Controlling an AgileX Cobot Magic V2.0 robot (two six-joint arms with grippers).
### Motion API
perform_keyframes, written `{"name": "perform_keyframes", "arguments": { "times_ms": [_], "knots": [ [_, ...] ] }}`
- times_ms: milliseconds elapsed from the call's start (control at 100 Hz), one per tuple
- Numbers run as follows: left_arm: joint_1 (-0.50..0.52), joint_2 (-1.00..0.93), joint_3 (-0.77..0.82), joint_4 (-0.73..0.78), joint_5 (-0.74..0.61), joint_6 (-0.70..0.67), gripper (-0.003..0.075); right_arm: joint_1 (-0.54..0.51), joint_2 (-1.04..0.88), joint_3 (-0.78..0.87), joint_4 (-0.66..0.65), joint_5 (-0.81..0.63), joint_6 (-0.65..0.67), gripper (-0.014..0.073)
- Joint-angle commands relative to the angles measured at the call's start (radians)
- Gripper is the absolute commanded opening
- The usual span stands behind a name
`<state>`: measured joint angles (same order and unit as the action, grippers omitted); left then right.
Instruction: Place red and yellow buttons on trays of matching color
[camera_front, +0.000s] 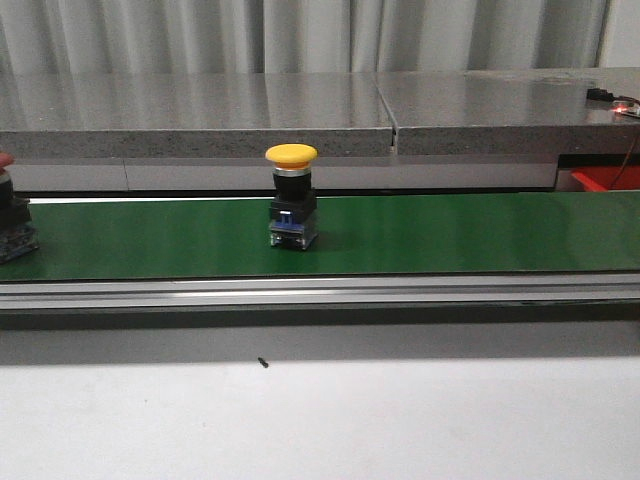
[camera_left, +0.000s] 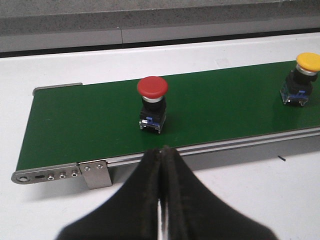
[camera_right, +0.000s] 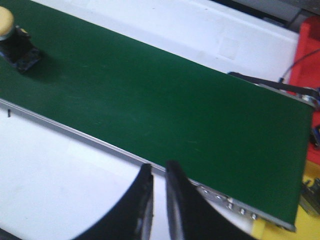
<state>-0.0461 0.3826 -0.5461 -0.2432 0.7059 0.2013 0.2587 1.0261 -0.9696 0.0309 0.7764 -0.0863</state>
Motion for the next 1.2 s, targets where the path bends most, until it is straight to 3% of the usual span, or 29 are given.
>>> {"name": "perform_keyframes", "arguments": {
  "times_ms": [0,80,170,490,700,1020,1190],
  "knots": [
    [-0.009,0.006,-0.024,-0.018,-0.065,-0.008,-0.002,0.054,0.083,-0.11,0.004,-0.012,-0.013,0.029],
    [-0.009,0.006,-0.024,-0.018,-0.065,-0.008,-0.002,0.093,0.161,-0.179,0.004,0.008,-0.013,0.0472],
    [-0.009,0.006,-0.024,-0.018,-0.065,-0.008,-0.002,0.125,0.256,-0.262,0.012,0.043,-0.012,0.0554],
    [-0.009,0.006,-0.024,-0.018,-0.065,-0.008,-0.002,0.145,0.5,-0.499,0.134,0.187,-0.014,0.0549],
    [-0.009,0.006,-0.024,-0.018,-0.065,-0.008,-0.002,0.177,0.634,-0.638,0.182,0.265,-0.095,0.0549],
    [-0.009,0.006,-0.024,-0.018,-0.065,-0.008,-0.002,0.181,0.769,-0.678,0.18,0.232,-0.099,0.0543],
    [-0.009,0.006,-0.024,-0.018,-0.065,-0.008,-0.002,0.181,0.799,-0.678,0.17,0.206,-0.099,0.0407]
  ]
}}
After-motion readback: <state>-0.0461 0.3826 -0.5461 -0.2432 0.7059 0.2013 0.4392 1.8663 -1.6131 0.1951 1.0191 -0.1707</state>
